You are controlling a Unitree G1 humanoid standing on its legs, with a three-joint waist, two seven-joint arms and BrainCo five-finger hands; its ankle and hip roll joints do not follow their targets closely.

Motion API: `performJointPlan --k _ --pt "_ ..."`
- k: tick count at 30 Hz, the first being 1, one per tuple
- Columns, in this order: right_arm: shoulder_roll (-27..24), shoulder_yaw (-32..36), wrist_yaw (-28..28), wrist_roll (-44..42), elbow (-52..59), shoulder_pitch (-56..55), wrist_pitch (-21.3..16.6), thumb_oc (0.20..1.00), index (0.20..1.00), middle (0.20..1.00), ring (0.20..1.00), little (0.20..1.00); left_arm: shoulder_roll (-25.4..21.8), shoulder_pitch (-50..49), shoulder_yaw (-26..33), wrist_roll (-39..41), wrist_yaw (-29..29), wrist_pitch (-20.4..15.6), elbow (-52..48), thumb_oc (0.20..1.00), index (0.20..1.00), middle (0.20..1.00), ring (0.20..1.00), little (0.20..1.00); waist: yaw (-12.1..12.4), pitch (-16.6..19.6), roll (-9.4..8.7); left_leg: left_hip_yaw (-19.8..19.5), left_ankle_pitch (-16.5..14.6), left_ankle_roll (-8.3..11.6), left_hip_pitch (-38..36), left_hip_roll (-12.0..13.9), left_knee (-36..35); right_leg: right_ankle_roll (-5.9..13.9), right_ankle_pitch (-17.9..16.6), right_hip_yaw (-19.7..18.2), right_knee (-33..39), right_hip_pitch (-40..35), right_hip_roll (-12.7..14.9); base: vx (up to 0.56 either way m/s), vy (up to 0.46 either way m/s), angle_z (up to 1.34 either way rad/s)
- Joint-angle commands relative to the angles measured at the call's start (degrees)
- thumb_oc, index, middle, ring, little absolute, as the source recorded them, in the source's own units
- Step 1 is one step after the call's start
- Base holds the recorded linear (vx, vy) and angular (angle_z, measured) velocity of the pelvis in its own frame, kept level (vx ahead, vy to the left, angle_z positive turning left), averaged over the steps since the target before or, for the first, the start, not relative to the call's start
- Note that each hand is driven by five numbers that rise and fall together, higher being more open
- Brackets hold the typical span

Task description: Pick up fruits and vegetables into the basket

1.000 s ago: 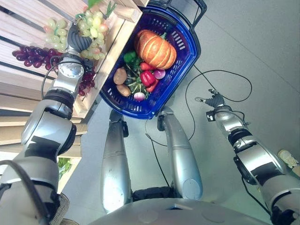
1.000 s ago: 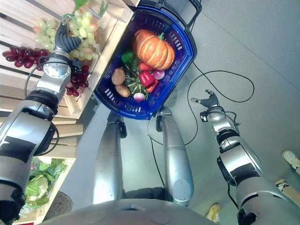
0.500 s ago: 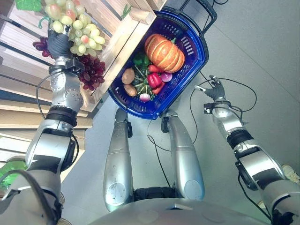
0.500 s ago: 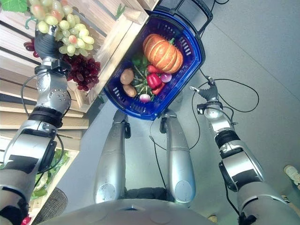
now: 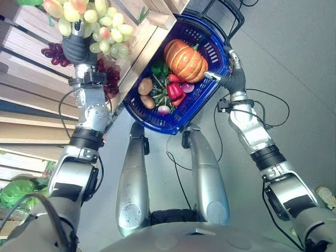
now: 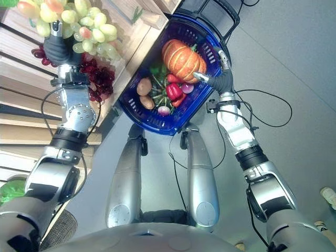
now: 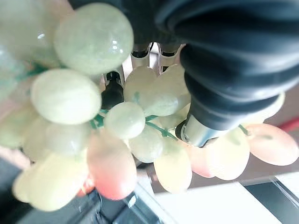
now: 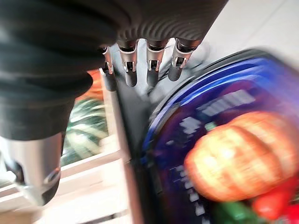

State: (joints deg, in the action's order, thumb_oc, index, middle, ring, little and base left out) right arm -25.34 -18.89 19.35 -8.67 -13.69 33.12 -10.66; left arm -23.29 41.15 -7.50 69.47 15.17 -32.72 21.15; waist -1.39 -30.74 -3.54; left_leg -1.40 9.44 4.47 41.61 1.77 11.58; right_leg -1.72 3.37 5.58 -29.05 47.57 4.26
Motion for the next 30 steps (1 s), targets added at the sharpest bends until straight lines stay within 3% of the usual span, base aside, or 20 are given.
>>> performJointPlan --k 1,14,30 --pt "0.04 1.39 -1.60 2.91 6.69 -1.20 -3.04 1.000 1.000 1.000 1.000 1.000 1.21 0.38 2.04 -6.13 1.63 -3.14 -7.04 0.200 0.200 0.200 0.200 0.200 -0.61 0.95 3.07 0.44 -10.09 -1.65 -0.35 -2.94 8.19 5.39 -1.30 0.30 7.61 -5.32 -0.60 0.01 0.033 0.01" --pt "-0.02 -3.84 -8.83 0.06 16.39 5.87 1.23 1.000 1.000 1.000 1.000 1.000 3.05 1.16 -2.82 -8.69 3.08 1.76 -19.79 0.200 0.200 0.200 0.200 0.200 0.52 0.95 4.45 1.16 -9.21 -1.82 -1.47 -3.45 7.10 5.23 -2.07 0.77 9.05 -6.79 0.78 0.00 0.004 0.00" --pt "2.18 -10.70 -9.54 -10.08 16.06 12.30 6.70 1.000 1.000 1.000 1.000 1.000 4.19 5.09 -11.17 -8.20 5.90 8.07 -24.15 0.200 0.200 0.200 0.200 0.200 1.36 0.95 4.33 1.11 -8.59 -2.12 -1.94 -4.02 6.79 5.12 -3.38 1.80 10.24 -7.59 1.42 0.00 -0.005 0.01"
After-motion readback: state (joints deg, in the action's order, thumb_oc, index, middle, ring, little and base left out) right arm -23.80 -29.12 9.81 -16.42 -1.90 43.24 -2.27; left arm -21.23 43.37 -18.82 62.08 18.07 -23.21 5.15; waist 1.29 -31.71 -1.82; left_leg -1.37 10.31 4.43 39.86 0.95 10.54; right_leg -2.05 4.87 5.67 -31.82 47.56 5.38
